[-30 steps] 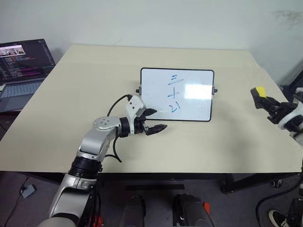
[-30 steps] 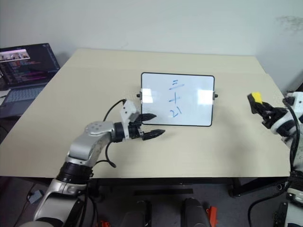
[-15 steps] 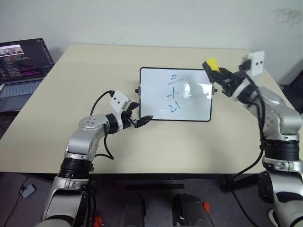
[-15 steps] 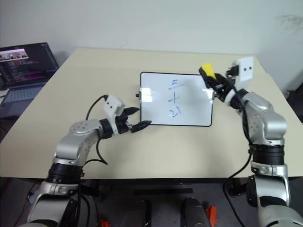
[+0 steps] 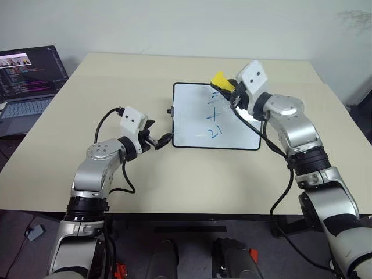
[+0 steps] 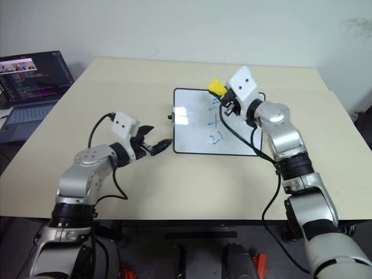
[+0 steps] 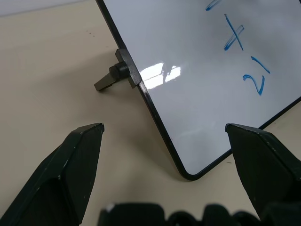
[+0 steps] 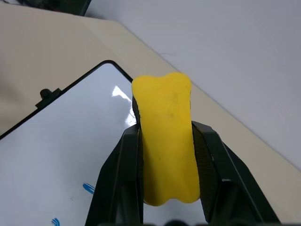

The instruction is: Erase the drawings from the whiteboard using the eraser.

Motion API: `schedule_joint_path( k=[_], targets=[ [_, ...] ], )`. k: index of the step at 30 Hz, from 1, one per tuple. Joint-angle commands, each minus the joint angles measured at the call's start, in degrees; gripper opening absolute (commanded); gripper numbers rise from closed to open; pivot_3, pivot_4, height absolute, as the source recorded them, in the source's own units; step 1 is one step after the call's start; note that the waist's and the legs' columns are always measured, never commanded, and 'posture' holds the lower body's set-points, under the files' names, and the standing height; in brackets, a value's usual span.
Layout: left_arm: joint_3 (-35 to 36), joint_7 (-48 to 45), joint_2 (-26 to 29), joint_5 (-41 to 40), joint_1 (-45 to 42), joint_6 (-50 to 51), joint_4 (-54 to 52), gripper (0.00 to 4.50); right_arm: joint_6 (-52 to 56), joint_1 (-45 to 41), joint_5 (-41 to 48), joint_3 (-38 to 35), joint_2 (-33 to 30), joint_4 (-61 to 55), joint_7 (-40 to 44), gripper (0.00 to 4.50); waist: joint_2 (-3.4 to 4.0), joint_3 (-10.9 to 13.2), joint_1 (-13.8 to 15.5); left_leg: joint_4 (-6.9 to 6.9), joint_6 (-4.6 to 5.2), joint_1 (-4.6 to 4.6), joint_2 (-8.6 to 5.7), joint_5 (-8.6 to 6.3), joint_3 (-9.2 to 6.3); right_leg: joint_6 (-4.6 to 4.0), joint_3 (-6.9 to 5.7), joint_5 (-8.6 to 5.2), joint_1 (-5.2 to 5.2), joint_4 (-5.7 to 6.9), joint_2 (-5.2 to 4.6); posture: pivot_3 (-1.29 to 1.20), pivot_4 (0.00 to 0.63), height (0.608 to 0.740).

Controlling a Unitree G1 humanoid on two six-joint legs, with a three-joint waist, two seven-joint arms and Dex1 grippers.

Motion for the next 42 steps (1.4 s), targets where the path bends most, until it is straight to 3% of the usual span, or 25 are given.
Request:
schedule_joint_path(
  k=[1,14,23,32,42],
  targets=[
    [0.34,-0.08,0.54,0.12,-0.65,-1.05,-2.99,4.50,-3.44,-3.45,-2.39,0.05,0.31,2.63,0.88,1.08,0.00,0.00,-0.02,-0.01,0.00,0.00,0.00,0.00,0.00,0.00,0.00,0.00,0.00,0.00,0.00,0.00,0.150,0.740],
    [0.10,-1.05,-0.77,-2.30,-2.47,1.63,-7.04,4.50,-7.70,-6.77,-6.07,-0.11,1.56,10.00,1.56,1.08,0.00,0.00,-0.09,-0.05,0.00,0.01,0.00,0.00,0.00,-0.01,-0.01,0.00,-0.02,0.01,0.00,0.00,0.150,0.740],
    [-2.88,0.44,-2.93,-1.11,-9.24,5.49,-6.44,4.50,-10.41,-9.12,-9.27,-0.18,1.52,16.55,-0.61,1.08,0.00,0.00,-0.10,-0.06,0.00,0.01,-0.01,0.00,-0.01,0.00,-0.01,0.00,-0.01,0.01,0.01,0.00,0.150,0.740],
    [-8.09,-11.04,6.01,1.87,-11.84,1.46,-4.35,4.50,-12.32,-10.75,-11.02,0.01,0.37,20.14,0.63,1.08,0.03,0.02,-0.90,-0.17,0.00,0.04,-0.01,0.01,0.00,-0.01,0.02,0.00,-0.08,0.05,0.04,0.00,0.150,0.740],
    [-7.58,-9.25,4.90,2.91,-12.59,1.39,-0.59,4.50,-15.09,-14.04,-14.36,1.53,1.55,28.94,-1.26,1.08,0.03,0.02,-0.72,-0.21,0.01,0.04,-0.01,0.01,-0.02,-0.02,0.00,-0.02,-0.08,0.07,0.04,0.00,0.150,0.740]
  ],
)
